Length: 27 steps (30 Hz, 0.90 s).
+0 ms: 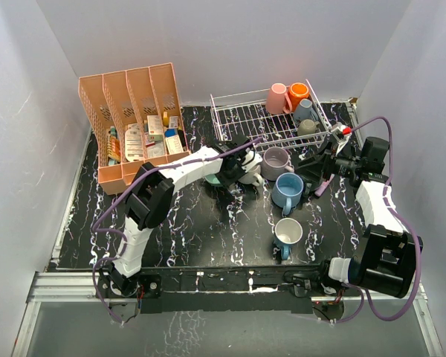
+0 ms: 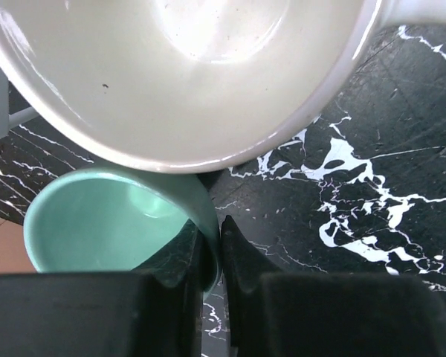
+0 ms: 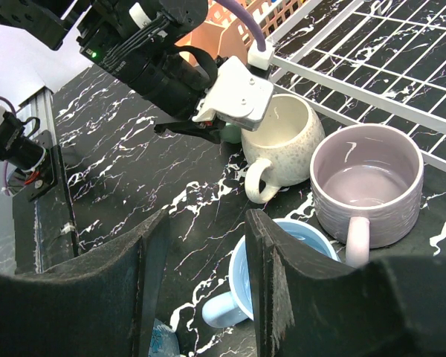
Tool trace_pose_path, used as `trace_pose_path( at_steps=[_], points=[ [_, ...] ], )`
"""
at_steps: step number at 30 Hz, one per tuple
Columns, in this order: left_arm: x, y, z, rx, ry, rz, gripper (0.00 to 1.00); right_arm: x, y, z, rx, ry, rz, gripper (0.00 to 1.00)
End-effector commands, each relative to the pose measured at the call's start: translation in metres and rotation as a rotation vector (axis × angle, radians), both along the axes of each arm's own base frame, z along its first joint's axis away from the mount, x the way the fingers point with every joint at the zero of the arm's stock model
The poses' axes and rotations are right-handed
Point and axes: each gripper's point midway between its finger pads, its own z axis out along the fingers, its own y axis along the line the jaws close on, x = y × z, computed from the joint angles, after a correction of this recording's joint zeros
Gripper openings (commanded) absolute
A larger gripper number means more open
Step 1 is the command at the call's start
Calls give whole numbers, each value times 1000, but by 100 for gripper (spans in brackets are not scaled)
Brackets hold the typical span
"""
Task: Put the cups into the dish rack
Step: Pick up the cup at the center of the board.
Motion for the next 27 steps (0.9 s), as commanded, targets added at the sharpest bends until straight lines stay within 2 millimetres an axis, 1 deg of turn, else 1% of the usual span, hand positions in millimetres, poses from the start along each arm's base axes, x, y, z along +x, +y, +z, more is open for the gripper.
trace_pose_path(
  at_steps=[1, 3, 7, 12, 15, 21, 27],
  points=[
    [-6, 4, -5, 7, 27, 8, 0, 3, -2, 7, -19, -65, 4, 48],
    [-7, 4, -5, 6, 31, 11, 0, 3, -2, 6, -19, -64, 4, 48],
    [-9, 3, 1, -25, 18, 23, 0, 3, -2, 6, -17, -63, 6, 48],
    [-8, 0, 22, -105, -38, 57, 0, 3, -2, 5, -17, -62, 6, 48],
    [-11, 0, 32, -157, -62, 93, 0, 3, -2, 4, -15, -60, 8, 48],
    [-24, -1, 55, -329, -98, 193, 0, 2, -1, 4, -7, -58, 21, 48],
    [-44, -3, 85, -594, -98, 308, 0, -3, 2, 6, 3, -74, 48, 48]
  ],
)
